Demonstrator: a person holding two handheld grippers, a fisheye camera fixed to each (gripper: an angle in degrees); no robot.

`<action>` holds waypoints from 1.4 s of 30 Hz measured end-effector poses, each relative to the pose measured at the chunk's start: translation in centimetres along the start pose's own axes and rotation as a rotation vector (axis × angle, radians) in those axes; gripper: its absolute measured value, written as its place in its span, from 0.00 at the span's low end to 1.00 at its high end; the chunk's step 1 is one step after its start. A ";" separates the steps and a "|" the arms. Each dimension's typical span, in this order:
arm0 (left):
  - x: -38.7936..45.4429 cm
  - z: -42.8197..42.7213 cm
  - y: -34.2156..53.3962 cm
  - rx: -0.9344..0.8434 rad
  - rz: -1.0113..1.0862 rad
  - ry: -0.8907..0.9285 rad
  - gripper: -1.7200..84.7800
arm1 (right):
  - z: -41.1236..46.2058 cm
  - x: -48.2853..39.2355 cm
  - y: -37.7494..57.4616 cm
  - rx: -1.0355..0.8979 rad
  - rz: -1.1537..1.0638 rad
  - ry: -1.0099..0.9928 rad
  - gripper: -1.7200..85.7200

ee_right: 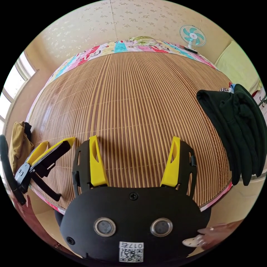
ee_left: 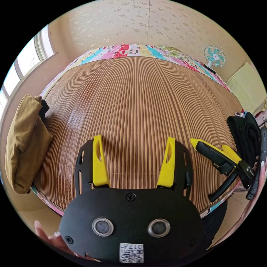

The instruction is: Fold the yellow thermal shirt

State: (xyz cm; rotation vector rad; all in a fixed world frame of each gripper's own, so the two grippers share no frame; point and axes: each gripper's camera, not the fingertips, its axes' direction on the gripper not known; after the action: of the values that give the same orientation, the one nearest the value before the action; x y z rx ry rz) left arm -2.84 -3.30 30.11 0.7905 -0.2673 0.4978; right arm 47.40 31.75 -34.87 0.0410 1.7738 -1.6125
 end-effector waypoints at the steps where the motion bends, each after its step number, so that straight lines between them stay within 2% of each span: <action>1: -0.2 0.1 0.0 0.000 0.000 0.000 0.36 | 0.0 0.1 -0.1 -0.002 -0.001 0.002 0.40; 42: -4.1 0.8 -1.2 0.000 0.003 -0.009 0.36 | 0.0 4.4 -3.8 -0.011 -0.055 -0.004 0.41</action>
State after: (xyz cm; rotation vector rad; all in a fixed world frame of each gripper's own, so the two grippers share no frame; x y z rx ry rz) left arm -5.72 -5.91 28.22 0.7927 -0.2763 0.4970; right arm 42.40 29.06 -33.93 -0.0164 1.7944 -1.6408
